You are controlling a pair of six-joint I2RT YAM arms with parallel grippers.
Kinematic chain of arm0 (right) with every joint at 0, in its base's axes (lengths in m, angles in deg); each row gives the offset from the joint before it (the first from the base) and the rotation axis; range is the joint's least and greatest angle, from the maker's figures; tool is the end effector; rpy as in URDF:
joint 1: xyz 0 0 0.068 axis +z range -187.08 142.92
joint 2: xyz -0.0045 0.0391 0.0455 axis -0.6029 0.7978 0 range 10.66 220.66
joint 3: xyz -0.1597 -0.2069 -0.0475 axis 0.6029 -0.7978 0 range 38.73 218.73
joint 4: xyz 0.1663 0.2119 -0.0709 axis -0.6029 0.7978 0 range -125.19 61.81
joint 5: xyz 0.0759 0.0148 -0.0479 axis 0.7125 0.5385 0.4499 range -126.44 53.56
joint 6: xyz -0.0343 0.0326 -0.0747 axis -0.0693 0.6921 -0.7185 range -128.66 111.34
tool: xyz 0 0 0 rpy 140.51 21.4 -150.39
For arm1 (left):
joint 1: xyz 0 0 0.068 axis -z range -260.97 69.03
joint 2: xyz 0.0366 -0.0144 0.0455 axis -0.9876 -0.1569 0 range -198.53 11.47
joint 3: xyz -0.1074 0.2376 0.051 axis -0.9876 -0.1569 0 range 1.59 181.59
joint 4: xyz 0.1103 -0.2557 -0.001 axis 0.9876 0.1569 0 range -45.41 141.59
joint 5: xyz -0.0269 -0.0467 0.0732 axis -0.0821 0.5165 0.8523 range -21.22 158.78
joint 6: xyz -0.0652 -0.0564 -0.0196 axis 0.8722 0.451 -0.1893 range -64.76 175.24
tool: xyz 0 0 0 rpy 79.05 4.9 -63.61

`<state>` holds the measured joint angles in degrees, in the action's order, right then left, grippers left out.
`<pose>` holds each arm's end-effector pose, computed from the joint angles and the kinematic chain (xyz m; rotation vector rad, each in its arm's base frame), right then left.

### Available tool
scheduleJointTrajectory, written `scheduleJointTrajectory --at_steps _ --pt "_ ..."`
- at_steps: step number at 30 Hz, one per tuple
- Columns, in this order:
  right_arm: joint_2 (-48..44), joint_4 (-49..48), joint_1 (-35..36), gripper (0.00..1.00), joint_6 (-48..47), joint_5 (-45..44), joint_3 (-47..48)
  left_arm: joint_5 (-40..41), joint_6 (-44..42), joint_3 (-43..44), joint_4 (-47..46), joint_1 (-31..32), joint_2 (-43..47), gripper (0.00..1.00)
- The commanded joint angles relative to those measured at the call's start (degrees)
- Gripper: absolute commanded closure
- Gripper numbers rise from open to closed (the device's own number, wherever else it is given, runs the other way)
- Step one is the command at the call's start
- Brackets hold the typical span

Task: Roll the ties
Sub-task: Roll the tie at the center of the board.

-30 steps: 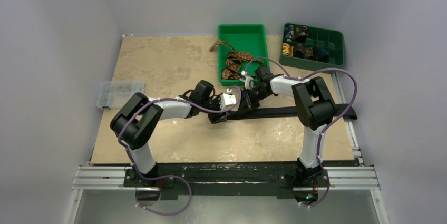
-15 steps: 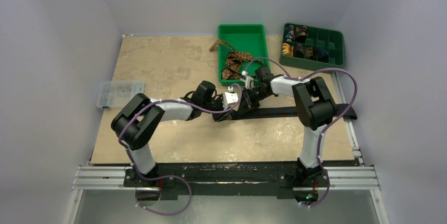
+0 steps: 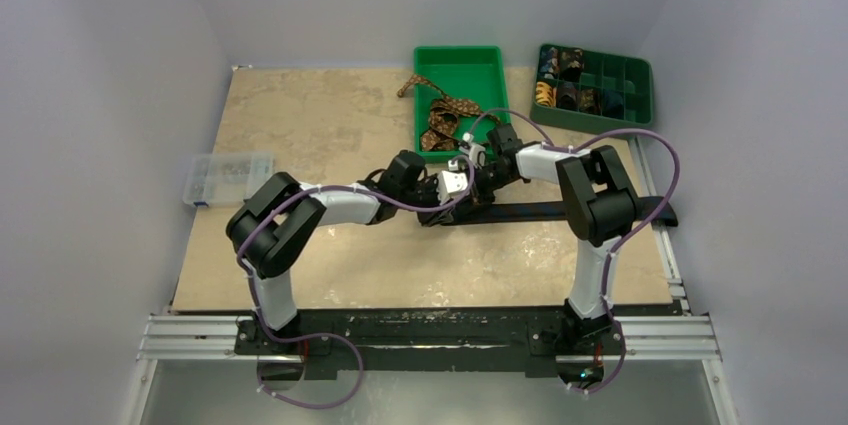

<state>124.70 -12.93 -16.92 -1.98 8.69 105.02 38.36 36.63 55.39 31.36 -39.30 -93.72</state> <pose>0.3470 0.1867 0.0717 -0.5208 2.6969 1.2192 0.2796 -0.3021 0.1054 1.3750 1.7811 -0.8110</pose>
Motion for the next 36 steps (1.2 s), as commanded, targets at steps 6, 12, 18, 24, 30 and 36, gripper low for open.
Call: scheduleJointTrajectory --at_steps 6,12,18,24,30,36 --pt "-1.3 -9.6 1.4 1.00 2.2 0.1 -3.9 6.5 -3.5 -1.7 5.6 2.7 -4.7 0.65" --pt "-1.8 -7.1 1.1 0.94 0.8 2.1 -2.5 9.0 -5.7 -1.1 9.8 2.7 -5.1 0.68" --pt "-4.4 -3.5 -0.2 0.86 0.5 5.1 0.1 9.9 -6.9 1.1 17.3 2.7 -5.4 0.70" --pt "-6.1 -1.7 -1.7 0.78 1.5 6.4 0.7 11.5 -8.0 2.9 21.3 2.7 -6.8 0.72" --pt "-7.4 2.5 -5.6 0.69 0.4 8.5 2.9 10.9 -8.2 3.6 22.5 2.7 -7.4 0.73" --pt "-8.4 3.5 -5.8 0.64 0.9 11.6 1.5 10.7 -8.3 4.3 23.2 2.7 -7.9 0.73"
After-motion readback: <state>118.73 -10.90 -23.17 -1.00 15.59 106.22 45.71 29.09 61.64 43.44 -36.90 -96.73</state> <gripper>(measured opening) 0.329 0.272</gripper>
